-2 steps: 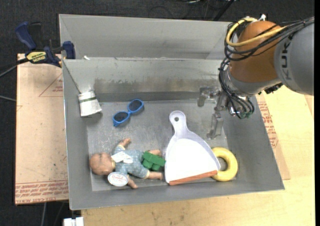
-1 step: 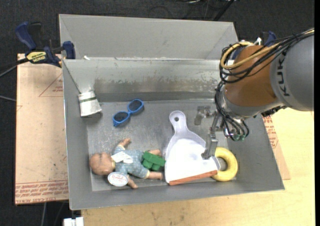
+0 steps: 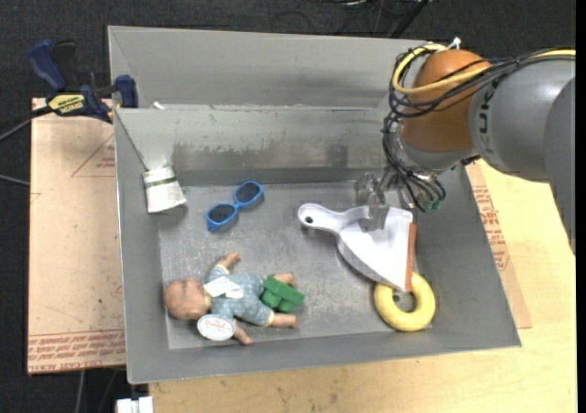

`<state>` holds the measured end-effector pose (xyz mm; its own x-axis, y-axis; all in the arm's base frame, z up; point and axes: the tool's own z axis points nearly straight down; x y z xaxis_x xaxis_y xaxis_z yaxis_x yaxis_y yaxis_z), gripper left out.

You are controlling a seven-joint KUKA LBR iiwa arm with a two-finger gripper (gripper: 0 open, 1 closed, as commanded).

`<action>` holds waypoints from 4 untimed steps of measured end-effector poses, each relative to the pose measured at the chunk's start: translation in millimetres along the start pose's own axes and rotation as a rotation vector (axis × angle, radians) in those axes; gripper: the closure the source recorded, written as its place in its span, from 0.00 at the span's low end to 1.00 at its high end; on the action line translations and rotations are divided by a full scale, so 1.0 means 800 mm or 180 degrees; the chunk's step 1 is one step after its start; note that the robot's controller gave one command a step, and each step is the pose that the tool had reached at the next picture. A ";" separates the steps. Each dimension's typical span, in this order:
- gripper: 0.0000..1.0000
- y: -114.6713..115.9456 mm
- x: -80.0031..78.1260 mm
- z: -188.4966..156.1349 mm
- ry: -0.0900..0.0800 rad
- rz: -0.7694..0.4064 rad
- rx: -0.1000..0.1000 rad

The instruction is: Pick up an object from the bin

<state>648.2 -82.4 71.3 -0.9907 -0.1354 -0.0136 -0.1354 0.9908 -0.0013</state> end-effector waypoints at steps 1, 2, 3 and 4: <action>1.00 0.000 0.000 0.000 0.0000 -0.0001 0.0001; 1.00 0.004 0.001 -0.057 0.0021 -0.0013 -0.0005; 1.00 -0.015 0.015 -0.135 0.0002 -0.0058 -0.0005; 1.00 -0.021 0.019 -0.220 0.0012 -0.0098 -0.0004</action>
Offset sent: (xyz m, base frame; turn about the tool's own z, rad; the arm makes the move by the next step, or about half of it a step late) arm 0.0014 0.0083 0.1446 -0.0108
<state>633.4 -100.8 247.2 -0.9861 -0.1659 -0.0100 -0.1659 0.9861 -0.0004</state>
